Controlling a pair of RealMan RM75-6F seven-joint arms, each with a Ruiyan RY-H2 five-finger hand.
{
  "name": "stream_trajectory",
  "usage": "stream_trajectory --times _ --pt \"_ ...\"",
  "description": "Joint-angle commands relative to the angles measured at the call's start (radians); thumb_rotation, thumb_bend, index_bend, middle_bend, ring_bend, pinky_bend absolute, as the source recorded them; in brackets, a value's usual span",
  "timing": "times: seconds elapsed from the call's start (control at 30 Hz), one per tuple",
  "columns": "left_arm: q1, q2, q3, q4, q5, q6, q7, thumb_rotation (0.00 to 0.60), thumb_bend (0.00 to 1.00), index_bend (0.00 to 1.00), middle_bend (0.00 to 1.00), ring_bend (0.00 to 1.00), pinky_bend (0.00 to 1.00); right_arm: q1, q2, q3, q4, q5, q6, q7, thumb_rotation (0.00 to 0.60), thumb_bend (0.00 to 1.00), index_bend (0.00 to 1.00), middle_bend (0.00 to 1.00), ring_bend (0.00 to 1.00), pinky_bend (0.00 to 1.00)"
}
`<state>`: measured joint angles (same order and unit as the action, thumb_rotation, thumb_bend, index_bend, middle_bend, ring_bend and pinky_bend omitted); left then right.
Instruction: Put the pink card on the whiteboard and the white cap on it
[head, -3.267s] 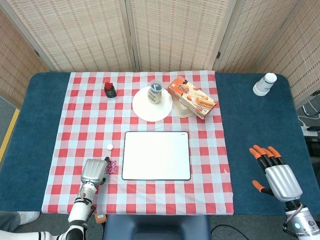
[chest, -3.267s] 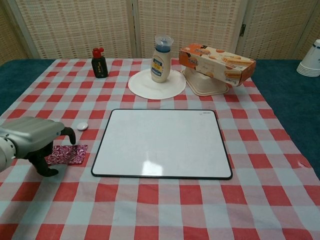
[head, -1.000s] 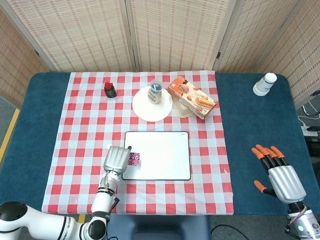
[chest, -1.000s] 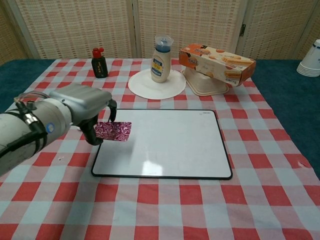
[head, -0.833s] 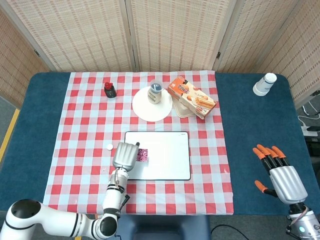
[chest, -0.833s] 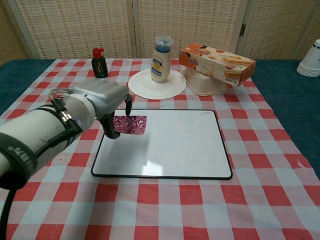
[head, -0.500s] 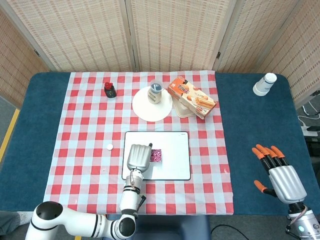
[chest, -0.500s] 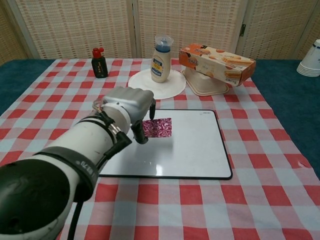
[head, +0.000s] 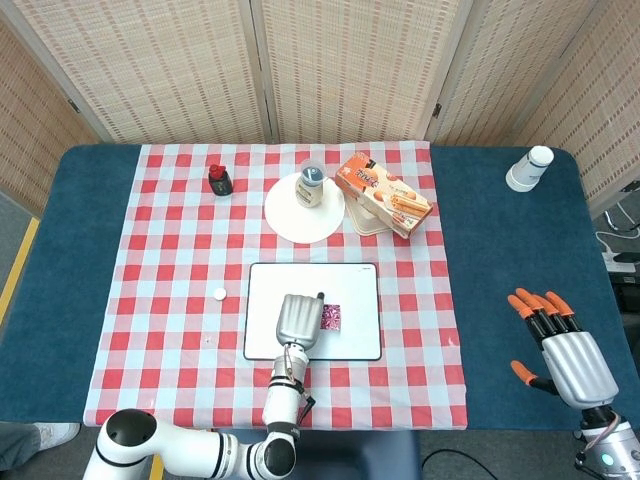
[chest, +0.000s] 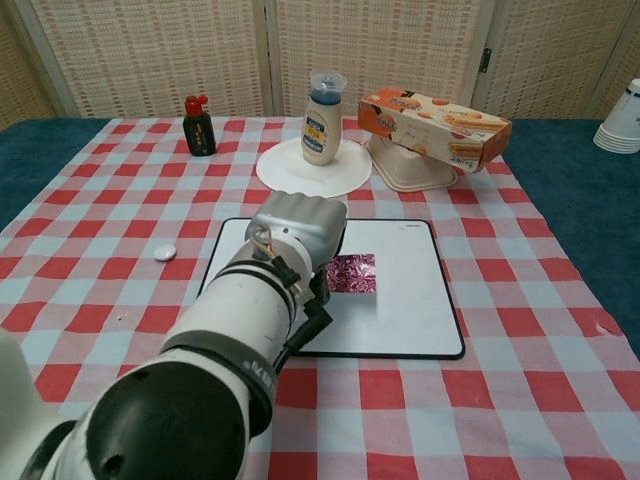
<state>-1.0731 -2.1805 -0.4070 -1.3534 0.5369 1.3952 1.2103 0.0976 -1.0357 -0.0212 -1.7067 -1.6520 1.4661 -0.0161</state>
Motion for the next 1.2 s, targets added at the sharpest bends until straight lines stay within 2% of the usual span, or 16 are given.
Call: stream_trajectory --times 0.03,0.27,0.5,0.6,0.73,0.83,0.97,1.2 --pt "-0.008 -0.008 -0.005 0.029 0.000 -0.015 0.016 0.600 0.27 0.38 1.00 1.00 1.00 0.002 0.002 0.002 0.002 0.004 -0.004 0.005 0.600 0.19 0.09 0.03 0.00 0.09" --pt "0.006 -0.004 0.003 0.055 0.006 -0.042 0.008 0.600 0.29 0.32 1.00 1.00 1.00 0.004 0.001 0.002 0.000 0.006 -0.010 0.000 0.600 0.19 0.09 0.03 0.00 0.09" --pt "0.026 0.033 -0.001 0.010 0.011 -0.036 0.013 0.600 0.28 0.26 1.00 1.00 1.00 0.001 -0.003 0.003 0.000 0.006 -0.005 -0.010 0.600 0.19 0.09 0.03 0.00 0.09" --pt "0.037 0.067 -0.002 -0.031 0.014 -0.014 0.031 0.600 0.28 0.26 1.00 1.00 1.00 0.001 -0.005 0.003 0.000 0.007 -0.006 -0.014 0.600 0.19 0.09 0.03 0.00 0.09" --pt "0.071 0.155 -0.001 -0.096 0.024 0.024 0.047 0.600 0.28 0.27 1.00 1.00 1.00 0.001 -0.007 0.001 -0.001 0.004 -0.008 -0.020 0.600 0.19 0.09 0.03 0.00 0.09" --pt "0.116 0.231 0.015 -0.128 0.029 0.041 0.034 0.600 0.28 0.30 1.00 1.00 1.00 0.001 -0.009 -0.002 -0.001 0.000 -0.011 -0.026 0.600 0.19 0.09 0.03 0.00 0.09" --pt "0.185 0.312 0.063 -0.147 0.046 0.031 -0.028 0.600 0.29 0.34 1.00 1.00 1.00 0.004 -0.014 -0.002 -0.002 0.002 -0.020 -0.036 0.600 0.19 0.09 0.03 0.00 0.09" --pt "0.250 0.364 0.114 -0.132 0.045 -0.016 -0.111 0.600 0.29 0.39 1.00 1.00 1.00 0.011 -0.024 0.001 -0.007 0.020 -0.041 -0.062 0.600 0.19 0.09 0.03 0.00 0.09"
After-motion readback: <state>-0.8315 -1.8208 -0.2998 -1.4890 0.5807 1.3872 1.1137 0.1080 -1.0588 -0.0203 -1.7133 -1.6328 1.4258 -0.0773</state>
